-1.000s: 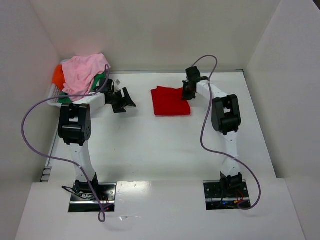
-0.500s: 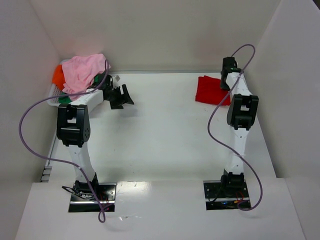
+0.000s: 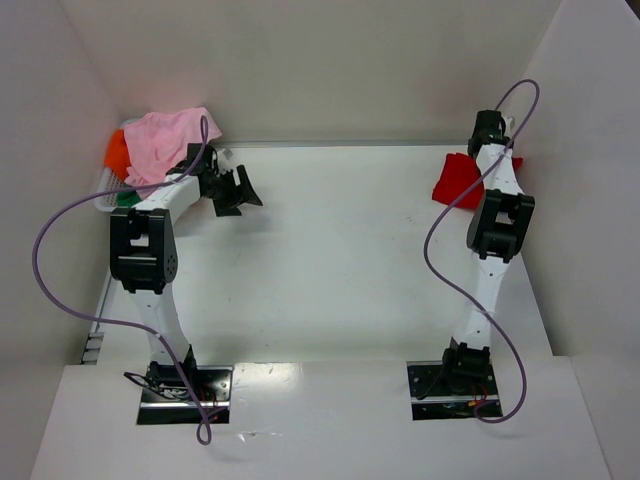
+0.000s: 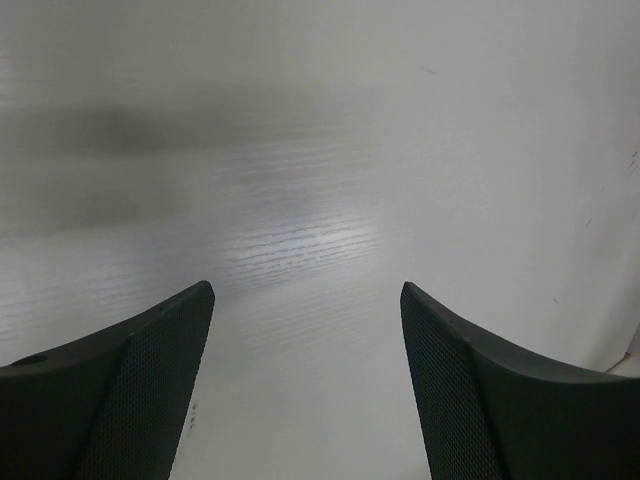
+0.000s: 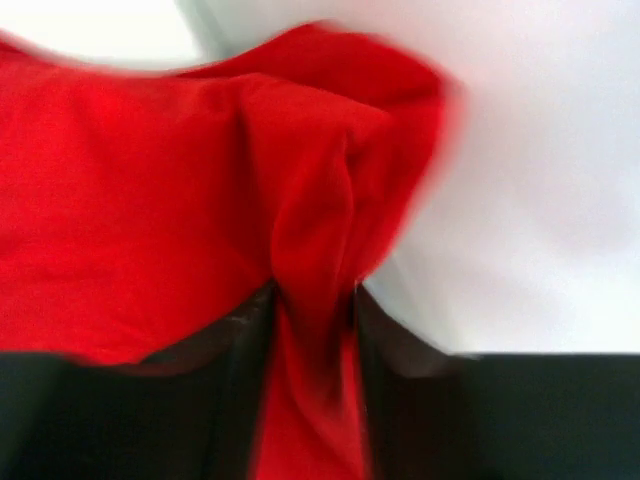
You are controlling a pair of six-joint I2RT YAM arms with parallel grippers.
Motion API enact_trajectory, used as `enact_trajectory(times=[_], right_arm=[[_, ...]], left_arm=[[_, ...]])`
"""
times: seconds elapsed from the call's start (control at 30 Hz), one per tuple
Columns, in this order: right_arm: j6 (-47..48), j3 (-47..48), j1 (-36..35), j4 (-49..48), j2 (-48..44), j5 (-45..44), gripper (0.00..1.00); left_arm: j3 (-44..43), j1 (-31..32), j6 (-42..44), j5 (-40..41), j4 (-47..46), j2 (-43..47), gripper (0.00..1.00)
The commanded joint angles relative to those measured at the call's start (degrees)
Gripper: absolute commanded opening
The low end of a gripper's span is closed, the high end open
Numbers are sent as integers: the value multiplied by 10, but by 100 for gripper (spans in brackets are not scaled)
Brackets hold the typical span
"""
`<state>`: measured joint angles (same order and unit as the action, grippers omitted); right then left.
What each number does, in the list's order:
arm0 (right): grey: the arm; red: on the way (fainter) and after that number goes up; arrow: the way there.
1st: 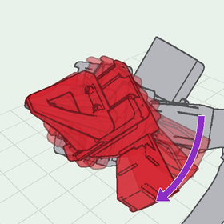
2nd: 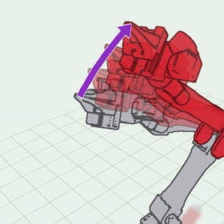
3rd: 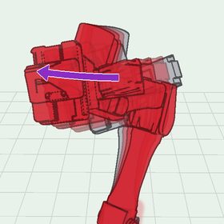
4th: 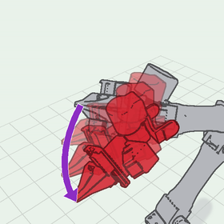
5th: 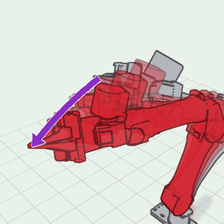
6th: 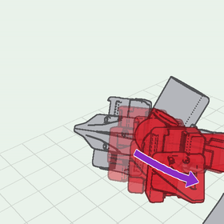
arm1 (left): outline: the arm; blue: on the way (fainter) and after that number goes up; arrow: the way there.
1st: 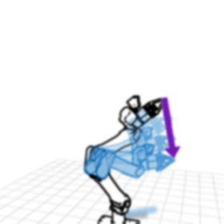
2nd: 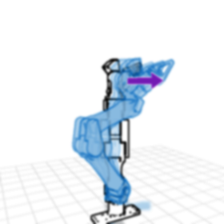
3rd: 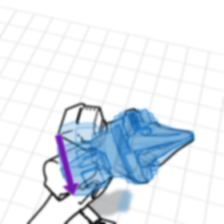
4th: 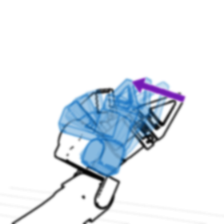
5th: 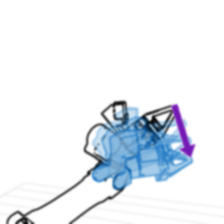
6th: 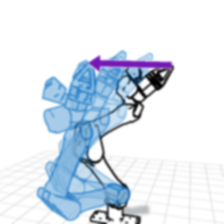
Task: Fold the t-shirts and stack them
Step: Put the neatly folded tshirt into the corner of the board with the right arm
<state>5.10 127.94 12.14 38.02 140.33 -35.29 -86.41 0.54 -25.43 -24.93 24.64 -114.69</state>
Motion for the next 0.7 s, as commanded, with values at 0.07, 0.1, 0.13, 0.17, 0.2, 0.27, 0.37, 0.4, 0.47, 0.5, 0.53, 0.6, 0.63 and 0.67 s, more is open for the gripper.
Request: enact_trajectory(times=[0.07, 0.1, 0.13, 0.17, 0.2, 0.27, 0.37, 0.4, 0.47, 0.5, 0.53, 0.6, 0.63, 0.67], right_arm=[[-19, 54, 3, -23, -8, -53, 75], [-27, 61, 3, -16, -15, -46, 83], [-37, 61, 3, -8, -23, -20, 87], [-54, 67, 3, 1, -46, -2, 99], [-62, 67, 3, 7, -58, 20, 99], [-78, 67, -3, 14, -80, 77, 99], [-95, 24, -31, 2, -116, 142, 99], [-110, 9, -37, -17, -123, 150, 99], [-127, -26, -50, -36, -123, 180, 99], [-145, -26, -50, -42, -112, 188, 99], [-153, -32, -56, -47, -90, 188, 99], [-162, -13, -63, -47, -61, 194, 99], [-176, 12, -69, -47, -27, 182, 99], [-176, 27, -69, -47, -11, 176, 99]], left_arm=[[-19, -2, 6, -27, 8, 7, 83], [-19, -2, 1, -27, 8, 7, 83], [-19, -2, 1, -33, 8, 7, 83], [-19, -2, 1, -33, 8, 7, 83], [-19, -2, 1, -33, 8, 7, 83], [-19, -2, 1, -40, 2, 7, 83], [-14, -2, 1, -46, -3, 7, 83], [-14, -2, 1, -46, -3, 7, 83], [-14, -2, 1, -46, -3, 17, 83], [-9, -2, 1, -46, -3, 24, 83], [-9, -2, 1, -46, -3, 24, 83], [-2, -2, 1, -46, -3, 36, 83], [-2, -2, 1, -46, -3, 36, 83], [5, -2, 1, -46, -3, 41, 83]])
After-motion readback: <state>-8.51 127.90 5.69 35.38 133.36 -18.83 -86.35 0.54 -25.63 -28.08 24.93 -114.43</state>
